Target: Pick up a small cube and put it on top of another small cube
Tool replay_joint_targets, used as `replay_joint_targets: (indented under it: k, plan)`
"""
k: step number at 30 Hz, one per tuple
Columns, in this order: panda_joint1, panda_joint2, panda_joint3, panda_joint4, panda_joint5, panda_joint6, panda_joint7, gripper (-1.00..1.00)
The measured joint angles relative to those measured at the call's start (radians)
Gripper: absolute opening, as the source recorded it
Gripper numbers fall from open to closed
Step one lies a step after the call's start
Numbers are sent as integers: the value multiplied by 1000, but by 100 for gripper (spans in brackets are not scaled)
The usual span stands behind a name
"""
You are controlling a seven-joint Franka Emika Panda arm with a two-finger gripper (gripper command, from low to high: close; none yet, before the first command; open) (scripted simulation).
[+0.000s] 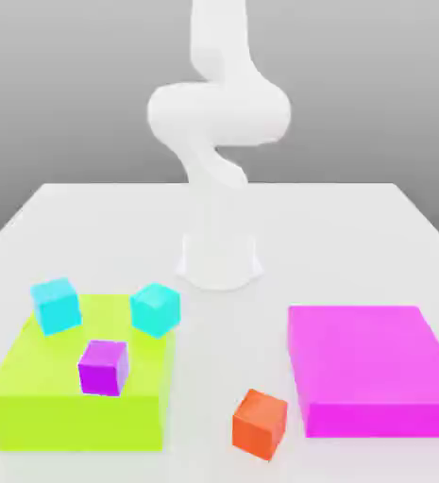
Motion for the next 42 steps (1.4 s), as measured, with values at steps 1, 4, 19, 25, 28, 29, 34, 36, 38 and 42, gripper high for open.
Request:
replay_joint_targets:
  k: [1, 4, 19, 25, 28, 29, 34, 36, 38, 42]
  plan:
    - [-10, 39, 14, -14, -3, 20, 27, 0]
    - [-36, 151, 52, -53, -13, 75, 106, 0]
    - [-86, 695, 167, -246, -87, 345, 507, 0]
    - [-54, 910, 149, -287, -108, 475, 619, 0]
    - [-14, 1018, 98, -269, -157, 561, 660, 0]
    - [-1, 1046, 82, -264, -169, 584, 669, -100]
    - [-1, 1046, 82, -264, -171, 586, 671, -100]
    - [2, 1049, 79, -264, -169, 588, 669, -100]
    - [-17, 995, 104, -274, -141, 545, 648, -100]
    - [-40, 856, 138, -301, -74, 434, 593, -100]
